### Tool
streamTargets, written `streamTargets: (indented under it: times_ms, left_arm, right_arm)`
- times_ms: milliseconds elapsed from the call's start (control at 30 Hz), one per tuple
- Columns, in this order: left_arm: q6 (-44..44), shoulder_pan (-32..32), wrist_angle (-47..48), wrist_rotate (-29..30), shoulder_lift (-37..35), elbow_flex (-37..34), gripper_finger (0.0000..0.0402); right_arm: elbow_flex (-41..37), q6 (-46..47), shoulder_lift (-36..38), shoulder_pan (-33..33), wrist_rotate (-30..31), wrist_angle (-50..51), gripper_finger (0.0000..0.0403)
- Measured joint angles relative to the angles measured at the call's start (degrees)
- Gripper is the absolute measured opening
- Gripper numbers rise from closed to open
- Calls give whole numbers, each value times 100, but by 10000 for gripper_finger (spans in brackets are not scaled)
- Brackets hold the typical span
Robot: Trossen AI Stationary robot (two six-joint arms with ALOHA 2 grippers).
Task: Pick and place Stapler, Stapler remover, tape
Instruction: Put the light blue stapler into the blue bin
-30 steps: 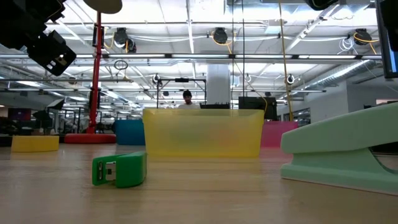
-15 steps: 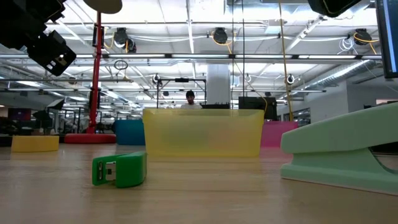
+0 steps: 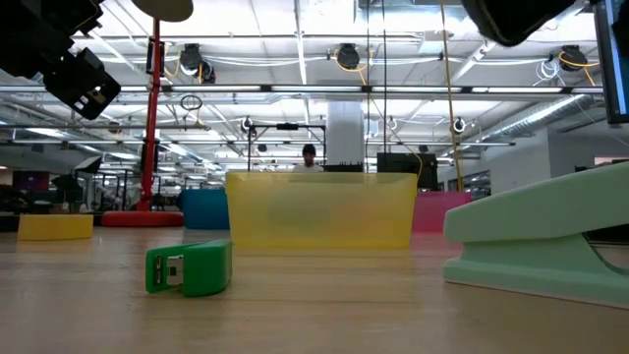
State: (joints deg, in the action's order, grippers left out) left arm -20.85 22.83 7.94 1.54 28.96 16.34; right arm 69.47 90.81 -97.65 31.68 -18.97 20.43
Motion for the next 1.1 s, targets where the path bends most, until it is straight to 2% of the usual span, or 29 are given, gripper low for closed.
streamTargets:
  times_ms: [333,633,1100]
  left_arm:
    - [31,0,63,0,2,0,186]
    - [33,0,142,-2,2,2,186]
    - [88,0,143,-2,-1,2,186]
  right_arm:
    - [0,6,2,40,696,205,212]
    - [0,-120,2,46,762,517,212]
    - [0,-535,-23,46,1320,498,212]
